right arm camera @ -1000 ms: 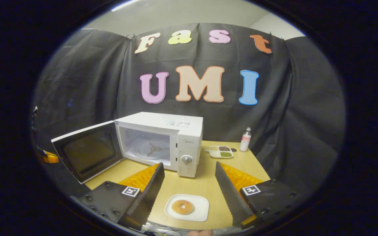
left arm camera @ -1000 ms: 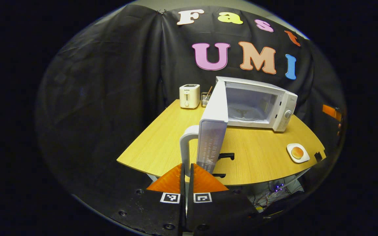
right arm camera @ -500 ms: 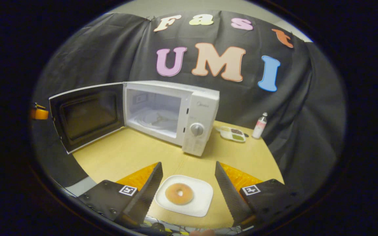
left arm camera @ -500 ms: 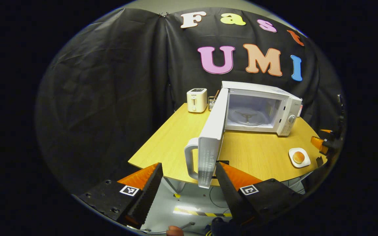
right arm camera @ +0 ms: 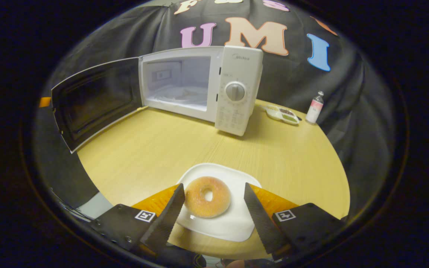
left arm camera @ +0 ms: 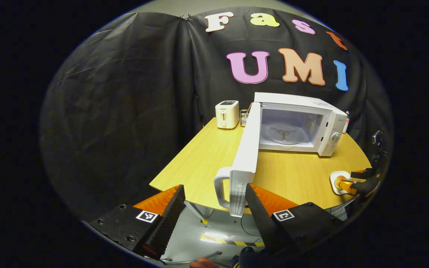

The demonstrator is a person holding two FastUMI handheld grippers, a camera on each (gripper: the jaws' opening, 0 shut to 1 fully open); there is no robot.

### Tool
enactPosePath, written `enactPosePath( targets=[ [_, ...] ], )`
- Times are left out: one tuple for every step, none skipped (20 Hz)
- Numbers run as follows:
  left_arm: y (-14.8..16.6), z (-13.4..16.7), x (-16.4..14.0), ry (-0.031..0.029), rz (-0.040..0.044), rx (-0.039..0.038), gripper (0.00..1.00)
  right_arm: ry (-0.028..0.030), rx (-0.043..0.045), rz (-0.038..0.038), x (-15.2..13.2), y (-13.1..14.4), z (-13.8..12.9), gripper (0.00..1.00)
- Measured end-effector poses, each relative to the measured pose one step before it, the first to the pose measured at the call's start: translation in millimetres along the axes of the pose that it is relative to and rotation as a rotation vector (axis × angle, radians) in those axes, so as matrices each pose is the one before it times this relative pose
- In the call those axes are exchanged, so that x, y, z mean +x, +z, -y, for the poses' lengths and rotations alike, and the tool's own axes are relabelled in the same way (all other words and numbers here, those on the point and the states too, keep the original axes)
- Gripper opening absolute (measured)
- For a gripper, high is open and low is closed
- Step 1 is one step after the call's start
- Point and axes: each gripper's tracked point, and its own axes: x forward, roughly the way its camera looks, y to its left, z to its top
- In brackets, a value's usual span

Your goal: Open the microwave oven with the left hand, put the food in, and close the microwave oven.

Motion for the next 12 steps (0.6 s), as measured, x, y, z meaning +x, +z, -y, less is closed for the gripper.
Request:
enactPosePath(
  targets=[
    [-3.23, 1.81, 0.78, 0.00074, -0.00865, 0.00129, 0.96, 0.01403, 0.01167, -0.00901, 2.78, -2.12, -3.31, 0.99],
    [-1.89, -0.80, 0.75, 0.00321, -0.00356, -0.00080, 0.95, 0.00293, 0.00577, -0.00480, 1.06, -1.98, -1.51, 0.99],
    [0.33, -0.09, -0.53, 0.00323, -0.00272, -0.00475, 0.95, 0.00871, 0.00533, -0.01062, 1.20, -2.12, -2.79, 0.99],
    [-0.33, 0.77, 0.07, 0.00030, -0.00177, -0.00546, 0.96, 0.01131, 0.00085, -0.02454, 1.84, -7.08, -4.04, 0.99],
    [-0.20, -0.06, -0.83, 0.00190, -0.00128, -0.00275, 0.96, 0.00896, -0.00406, -0.01838, 1.39, -4.06, -1.66, 0.99],
    [-0.02, -1.11, -0.69, 0.00329, 0.00149, 0.00041, 0.96, 0.00602, 0.00242, 0.00343, -1.90, 0.82, -0.77, 0.89],
    [0.41, 0.51, -0.29, 0.00302, 0.00049, 0.00072, 0.96, 0.00655, 0.00592, 0.00423, 0.06, 1.51, -0.84, 0.83],
    [1.14, 0.99, -0.04, 0.00255, 0.00125, -0.00080, 0.97, 0.00511, 0.00567, -0.00812, 0.74, -3.36, -0.12, 0.86],
    [0.62, 0.03, -0.52, 0.00263, 0.00256, -0.00240, 0.96, -0.00660, 0.00346, -0.00447, -1.35, 0.30, 1.95, 0.86],
    [0.04, -0.16, -0.33, 0.00148, 0.00116, -0.00112, 0.97, 0.00456, 0.00999, -0.00205, 0.23, 0.40, -0.18, 0.72],
    [-1.03, 0.71, 0.25, 0.00180, 0.00243, -0.00054, 0.96, 0.00233, 0.01023, -0.00723, 0.94, -0.47, -0.21, 0.72],
    [-0.09, -0.42, -0.61, 0.00127, -0.00286, -0.00045, 0.96, 0.00146, 0.00669, -0.00005, -0.82, 2.33, 0.43, 0.72]
  ],
)
